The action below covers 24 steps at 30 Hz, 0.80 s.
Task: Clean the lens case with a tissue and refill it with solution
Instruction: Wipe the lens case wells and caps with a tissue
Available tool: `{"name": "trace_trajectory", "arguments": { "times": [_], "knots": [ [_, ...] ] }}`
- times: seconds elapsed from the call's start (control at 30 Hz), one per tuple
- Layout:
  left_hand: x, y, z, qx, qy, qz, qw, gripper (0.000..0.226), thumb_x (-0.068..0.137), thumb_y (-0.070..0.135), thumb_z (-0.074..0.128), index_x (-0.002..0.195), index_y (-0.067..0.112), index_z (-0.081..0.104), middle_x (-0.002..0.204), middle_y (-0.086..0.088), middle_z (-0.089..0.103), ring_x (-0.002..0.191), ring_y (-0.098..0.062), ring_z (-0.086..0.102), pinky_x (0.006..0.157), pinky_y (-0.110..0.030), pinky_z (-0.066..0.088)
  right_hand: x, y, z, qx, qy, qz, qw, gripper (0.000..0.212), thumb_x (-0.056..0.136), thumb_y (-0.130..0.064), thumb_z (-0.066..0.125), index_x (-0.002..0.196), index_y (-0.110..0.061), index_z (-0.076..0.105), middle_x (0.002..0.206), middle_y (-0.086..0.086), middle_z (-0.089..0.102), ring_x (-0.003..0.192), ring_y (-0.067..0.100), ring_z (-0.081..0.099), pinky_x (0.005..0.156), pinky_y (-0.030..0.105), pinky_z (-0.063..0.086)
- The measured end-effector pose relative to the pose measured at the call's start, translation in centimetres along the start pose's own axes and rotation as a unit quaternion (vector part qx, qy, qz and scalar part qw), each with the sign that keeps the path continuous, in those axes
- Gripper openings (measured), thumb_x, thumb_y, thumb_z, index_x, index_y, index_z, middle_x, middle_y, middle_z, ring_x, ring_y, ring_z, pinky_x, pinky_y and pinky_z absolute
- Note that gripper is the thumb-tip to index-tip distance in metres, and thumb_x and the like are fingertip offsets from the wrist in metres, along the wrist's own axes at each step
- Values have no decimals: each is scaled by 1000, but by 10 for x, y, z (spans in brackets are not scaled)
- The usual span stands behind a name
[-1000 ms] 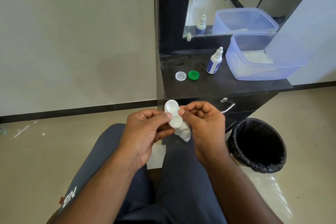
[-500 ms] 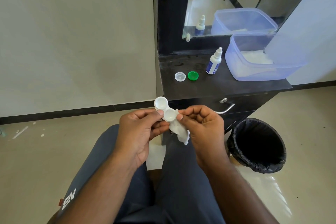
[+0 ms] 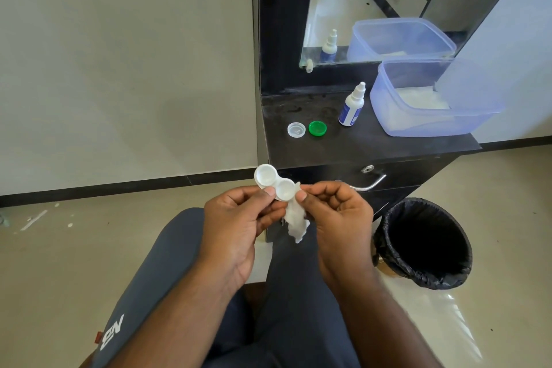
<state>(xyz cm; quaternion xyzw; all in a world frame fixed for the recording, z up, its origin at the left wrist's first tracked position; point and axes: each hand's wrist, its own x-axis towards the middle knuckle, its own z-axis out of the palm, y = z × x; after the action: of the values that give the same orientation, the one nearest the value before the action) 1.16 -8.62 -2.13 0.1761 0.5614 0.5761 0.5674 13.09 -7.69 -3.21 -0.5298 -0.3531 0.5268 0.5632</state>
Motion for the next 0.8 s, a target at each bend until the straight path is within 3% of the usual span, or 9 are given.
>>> {"name": "trace_trajectory", "arguments": {
  "times": [0.17, 0.3, 0.43, 0.63, 0.8],
  "knots": [
    [0, -2, 0, -5, 29, 17, 999, 5, 82, 5, 70, 82, 3, 73, 80, -15, 75, 72, -23, 72, 65, -27, 58, -6, 1, 3, -8, -19, 24, 999, 10, 77, 6, 70, 81, -3, 67, 81, 11, 73, 74, 21, 69, 64, 27, 55],
    [-2, -9, 2, 36, 48, 31, 998, 3, 79, 12, 74, 79, 10, 76, 67, 1, 71, 64, -7, 64, 60, -22, 50, -2, 1, 3, 36, 5, 52, 998, 12, 77, 6, 70, 79, -5, 67, 79, 9, 73, 72, 19, 66, 64, 27, 54],
    [-7, -12, 6, -10, 56, -12, 998, 8, 80, 14, 73, 77, 7, 74, 75, -12, 73, 64, -20, 67, 59, -32, 57, -15, 10, 15, 100, -25, 121, 987, 13, 77, 3, 70, 76, -9, 66, 74, 11, 69, 69, 21, 62, 60, 26, 52],
    [-11, -13, 11, -40, 96, -11, 995, 7, 81, 11, 72, 74, 8, 73, 70, -3, 74, 59, -10, 67, 49, -20, 53, -9, 11, 19, 220, 49, 166, 960, 16, 80, 7, 66, 77, -8, 61, 79, 11, 71, 71, 19, 66, 66, 27, 54],
    [-10, -15, 11, -32, 99, 1, 995, 7, 81, 9, 72, 77, 4, 72, 65, -1, 72, 53, -5, 65, 45, -16, 48, -10, 11, 20, 219, 51, 170, 959, 15, 80, 5, 66, 76, -9, 62, 79, 12, 69, 69, 20, 65, 65, 28, 54]
  ]
}}
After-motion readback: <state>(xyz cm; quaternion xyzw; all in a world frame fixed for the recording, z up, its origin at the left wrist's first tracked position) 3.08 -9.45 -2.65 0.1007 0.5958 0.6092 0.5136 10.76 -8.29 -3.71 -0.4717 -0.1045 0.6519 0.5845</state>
